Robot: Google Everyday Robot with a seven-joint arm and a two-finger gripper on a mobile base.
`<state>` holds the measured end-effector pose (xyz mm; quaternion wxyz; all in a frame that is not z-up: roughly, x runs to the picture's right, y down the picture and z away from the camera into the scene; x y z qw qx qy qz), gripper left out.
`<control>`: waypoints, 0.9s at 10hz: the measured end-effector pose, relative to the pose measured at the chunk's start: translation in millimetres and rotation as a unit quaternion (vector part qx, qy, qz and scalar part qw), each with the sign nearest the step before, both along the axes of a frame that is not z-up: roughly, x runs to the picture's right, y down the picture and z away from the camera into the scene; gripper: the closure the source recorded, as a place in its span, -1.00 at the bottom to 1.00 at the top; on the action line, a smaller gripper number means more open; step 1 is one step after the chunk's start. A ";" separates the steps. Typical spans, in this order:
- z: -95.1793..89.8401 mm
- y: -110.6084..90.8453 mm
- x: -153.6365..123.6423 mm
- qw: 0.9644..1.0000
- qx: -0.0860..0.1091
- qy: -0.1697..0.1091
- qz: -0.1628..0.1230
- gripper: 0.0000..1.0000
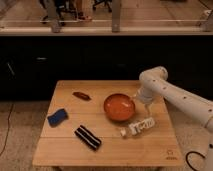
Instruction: Place the bottle in the ceramic bowl
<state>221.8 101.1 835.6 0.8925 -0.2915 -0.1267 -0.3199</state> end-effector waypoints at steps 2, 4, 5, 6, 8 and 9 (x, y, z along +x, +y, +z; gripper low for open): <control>-14.5 -10.5 -2.4 1.000 0.005 0.008 0.005 -0.60; -22.1 -10.1 -1.2 1.000 0.001 0.017 0.022 -0.60; -23.3 -8.4 -1.0 0.999 -0.004 0.021 0.040 -0.60; -23.5 -5.3 -0.3 0.998 -0.013 0.023 0.057 -0.60; -17.8 6.2 -2.6 0.996 -0.033 0.019 0.086 -0.60; -14.8 12.9 -4.7 0.994 -0.042 0.017 0.100 -0.60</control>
